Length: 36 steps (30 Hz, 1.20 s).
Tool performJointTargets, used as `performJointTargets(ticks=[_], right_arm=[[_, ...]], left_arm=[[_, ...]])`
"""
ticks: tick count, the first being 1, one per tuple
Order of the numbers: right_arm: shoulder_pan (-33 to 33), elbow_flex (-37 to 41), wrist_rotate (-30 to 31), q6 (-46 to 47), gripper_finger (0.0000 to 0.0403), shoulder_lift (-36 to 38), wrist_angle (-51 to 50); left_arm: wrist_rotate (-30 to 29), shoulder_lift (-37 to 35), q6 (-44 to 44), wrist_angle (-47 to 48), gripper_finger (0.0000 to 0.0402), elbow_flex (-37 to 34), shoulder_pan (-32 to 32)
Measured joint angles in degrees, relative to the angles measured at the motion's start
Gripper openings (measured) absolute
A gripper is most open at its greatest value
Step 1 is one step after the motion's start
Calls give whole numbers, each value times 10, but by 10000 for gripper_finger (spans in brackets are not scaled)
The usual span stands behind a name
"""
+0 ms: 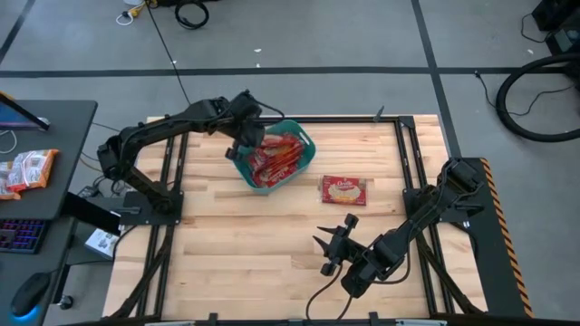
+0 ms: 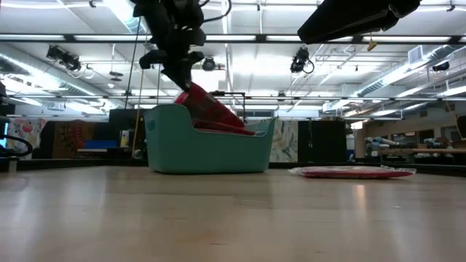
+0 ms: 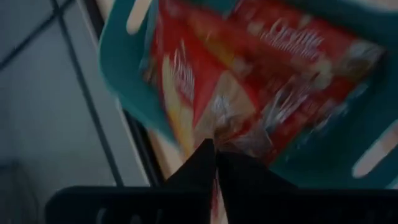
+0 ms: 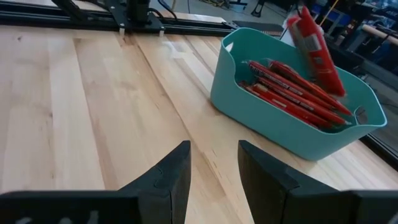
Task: Sort popcorn bags into baskets
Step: Put the red popcorn bag into the green bin
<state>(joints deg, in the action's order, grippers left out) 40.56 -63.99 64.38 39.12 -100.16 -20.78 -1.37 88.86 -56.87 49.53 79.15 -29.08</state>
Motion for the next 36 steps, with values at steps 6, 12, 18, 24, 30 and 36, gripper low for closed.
performJointTargets(ticks=[6, 12, 18, 24, 30, 36], right_arm=[[0, 0, 0, -16, 137, 0, 0], [-2, 0, 6, -48, 137, 0, -2], [-27, 0, 4, -55, 137, 0, -56], [-69, 0, -75, 23, 137, 0, -174], [-109, 0, -199, 38, 137, 0, -279], [-163, 11, -301, -5, 138, 0, -345]], left_arm=[[-62, 0, 46, 42, 89, 0, 2], [-183, -9, 142, 58, 148, 0, 55], [-79, -38, 270, 65, 152, 0, 135], [-29, -57, 403, 76, 142, -11, 230], [-32, -107, 470, 15, 142, -105, 297], [-71, -189, 529, -73, 141, -209, 348]])
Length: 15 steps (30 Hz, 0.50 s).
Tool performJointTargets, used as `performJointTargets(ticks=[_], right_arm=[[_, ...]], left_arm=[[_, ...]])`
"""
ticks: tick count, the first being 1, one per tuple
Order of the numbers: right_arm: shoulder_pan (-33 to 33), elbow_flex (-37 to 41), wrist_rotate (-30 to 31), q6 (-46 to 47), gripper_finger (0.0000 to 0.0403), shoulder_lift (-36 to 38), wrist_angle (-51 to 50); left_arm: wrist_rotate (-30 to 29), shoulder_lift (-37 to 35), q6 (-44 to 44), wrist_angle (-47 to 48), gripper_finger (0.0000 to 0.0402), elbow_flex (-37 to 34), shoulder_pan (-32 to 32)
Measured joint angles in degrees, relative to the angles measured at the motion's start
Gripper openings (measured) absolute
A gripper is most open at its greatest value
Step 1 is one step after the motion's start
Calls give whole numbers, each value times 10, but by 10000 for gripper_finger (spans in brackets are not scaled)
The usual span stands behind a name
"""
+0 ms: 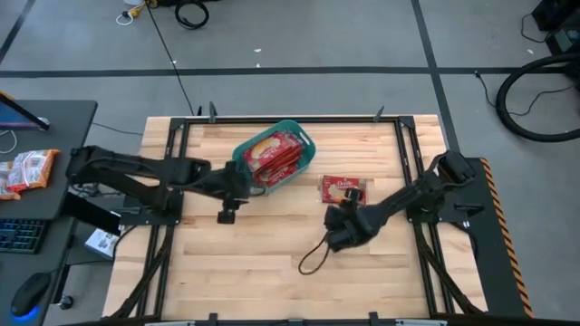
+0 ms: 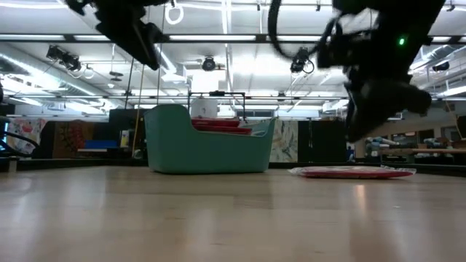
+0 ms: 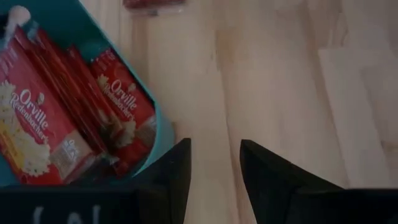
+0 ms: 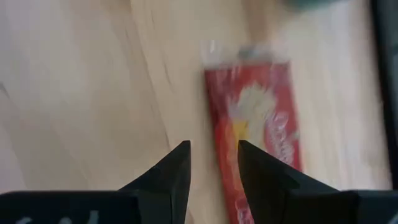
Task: Sort popcorn bags into baskets
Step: Put the red popcorn bag into the green bin
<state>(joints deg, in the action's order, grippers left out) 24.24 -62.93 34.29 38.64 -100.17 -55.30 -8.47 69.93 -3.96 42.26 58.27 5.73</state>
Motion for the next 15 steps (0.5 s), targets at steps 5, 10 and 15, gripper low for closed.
performJointTargets(ticks=[5, 10, 15], right_arm=[[-49, 36, -82, -33, 145, 0, -57], [-72, 62, -134, -52, 153, 4, -83], [-72, 85, -141, -54, 166, 29, -87]], left_arm=[[-45, -63, 41, -33, 141, -60, 45], [-89, -114, 71, -33, 141, -91, 90], [-136, -153, 93, -36, 141, -107, 124]])
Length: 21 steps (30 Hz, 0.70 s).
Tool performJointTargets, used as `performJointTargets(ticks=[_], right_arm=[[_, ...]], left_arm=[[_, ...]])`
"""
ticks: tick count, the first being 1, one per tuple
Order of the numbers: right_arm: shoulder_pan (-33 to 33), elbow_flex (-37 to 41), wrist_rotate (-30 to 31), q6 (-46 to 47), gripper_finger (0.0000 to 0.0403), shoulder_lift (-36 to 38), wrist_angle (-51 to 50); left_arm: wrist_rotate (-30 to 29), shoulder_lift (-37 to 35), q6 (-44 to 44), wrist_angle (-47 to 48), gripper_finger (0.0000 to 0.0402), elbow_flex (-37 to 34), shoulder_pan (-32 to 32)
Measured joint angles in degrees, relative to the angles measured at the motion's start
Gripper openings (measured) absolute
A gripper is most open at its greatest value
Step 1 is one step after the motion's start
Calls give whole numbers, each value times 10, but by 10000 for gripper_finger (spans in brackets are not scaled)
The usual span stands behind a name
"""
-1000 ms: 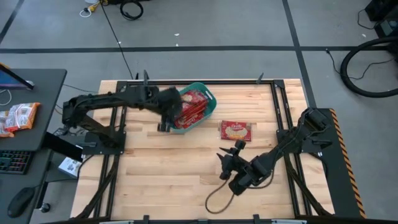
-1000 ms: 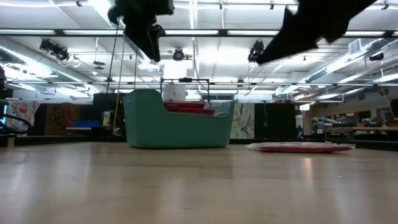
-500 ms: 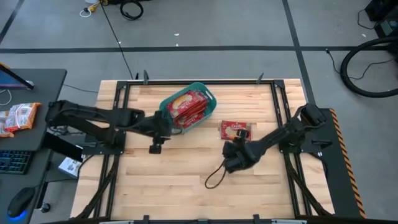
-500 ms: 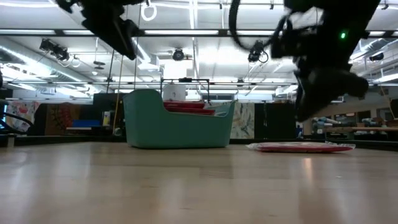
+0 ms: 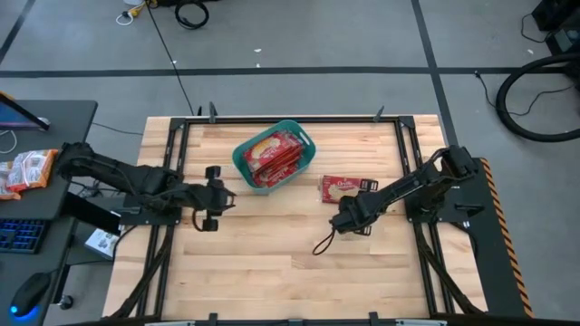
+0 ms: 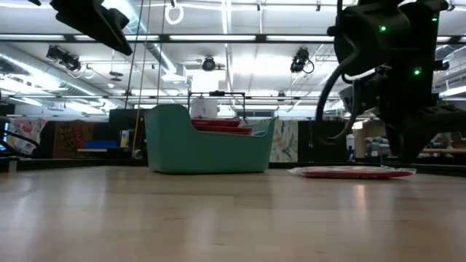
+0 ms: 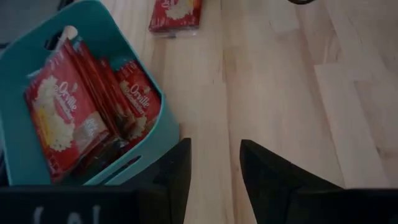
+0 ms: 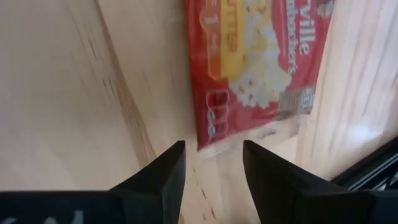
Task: Sort popcorn bags into baskets
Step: Put the red popcorn bag into the green bin
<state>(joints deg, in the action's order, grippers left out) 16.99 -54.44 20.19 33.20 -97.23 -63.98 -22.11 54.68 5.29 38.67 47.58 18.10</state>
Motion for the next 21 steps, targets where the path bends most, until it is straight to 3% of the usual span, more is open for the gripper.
performJointTargets(ticks=[4, 9, 16, 21], right_arm=[[5, 30, 0, -11, 180, 36, -4], [-16, 86, 6, 61, 188, 123, 10], [-106, 174, -23, 179, 175, 276, 124], [-183, 218, -50, 209, 170, 332, 161]], left_arm=[[-18, -14, 20, -1, 141, -11, 20], [-18, -11, 52, -10, 141, -12, 36], [-17, -11, 61, -13, 141, -12, 38], [-17, -11, 61, -15, 141, -12, 37]])
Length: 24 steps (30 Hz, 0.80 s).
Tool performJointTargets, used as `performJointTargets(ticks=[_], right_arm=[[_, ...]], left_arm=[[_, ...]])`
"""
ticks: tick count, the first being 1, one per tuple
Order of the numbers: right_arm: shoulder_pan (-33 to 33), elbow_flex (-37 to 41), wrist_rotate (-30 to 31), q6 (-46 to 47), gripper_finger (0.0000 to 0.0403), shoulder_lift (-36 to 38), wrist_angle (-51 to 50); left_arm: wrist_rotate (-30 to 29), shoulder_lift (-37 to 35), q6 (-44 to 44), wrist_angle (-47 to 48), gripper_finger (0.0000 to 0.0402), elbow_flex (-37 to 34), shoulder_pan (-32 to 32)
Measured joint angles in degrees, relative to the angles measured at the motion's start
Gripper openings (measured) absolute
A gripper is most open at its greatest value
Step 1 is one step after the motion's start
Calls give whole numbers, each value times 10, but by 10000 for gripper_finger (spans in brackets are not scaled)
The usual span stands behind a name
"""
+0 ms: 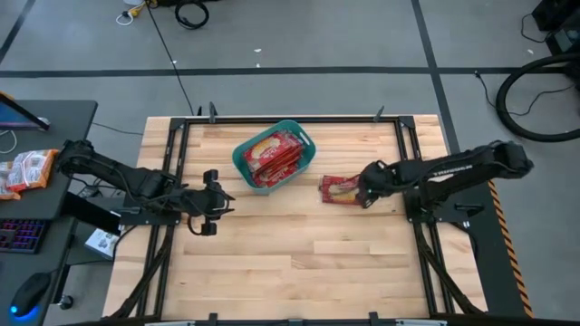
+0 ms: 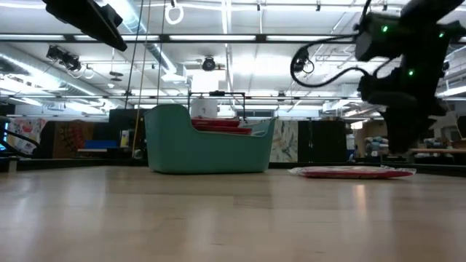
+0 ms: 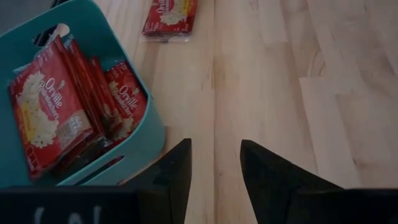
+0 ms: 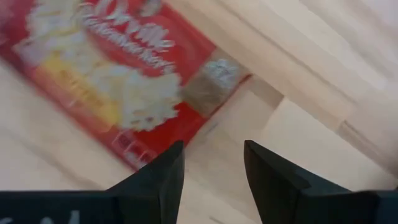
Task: Sort popcorn bags into baskets
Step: Put the red popcorn bag into the green bin
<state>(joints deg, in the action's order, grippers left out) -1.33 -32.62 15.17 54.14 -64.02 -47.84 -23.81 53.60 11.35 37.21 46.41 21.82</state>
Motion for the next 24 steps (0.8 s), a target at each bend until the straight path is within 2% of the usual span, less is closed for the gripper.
performJointTargets(ticks=[7, 13, 18, 24], right_arm=[[-97, 39, -58, -52, 170, 5, 71], [-158, 39, -81, -106, 170, 5, 80], [-178, 39, -103, -123, 170, -8, 112], [-179, 39, -110, -123, 170, -62, 133]], left_arm=[[0, 0, -6, 0, 141, 0, 0], [0, 0, -6, 3, 141, 0, 0], [0, 0, -6, 4, 141, 0, 0], [1, 0, -6, 11, 141, 0, 0]])
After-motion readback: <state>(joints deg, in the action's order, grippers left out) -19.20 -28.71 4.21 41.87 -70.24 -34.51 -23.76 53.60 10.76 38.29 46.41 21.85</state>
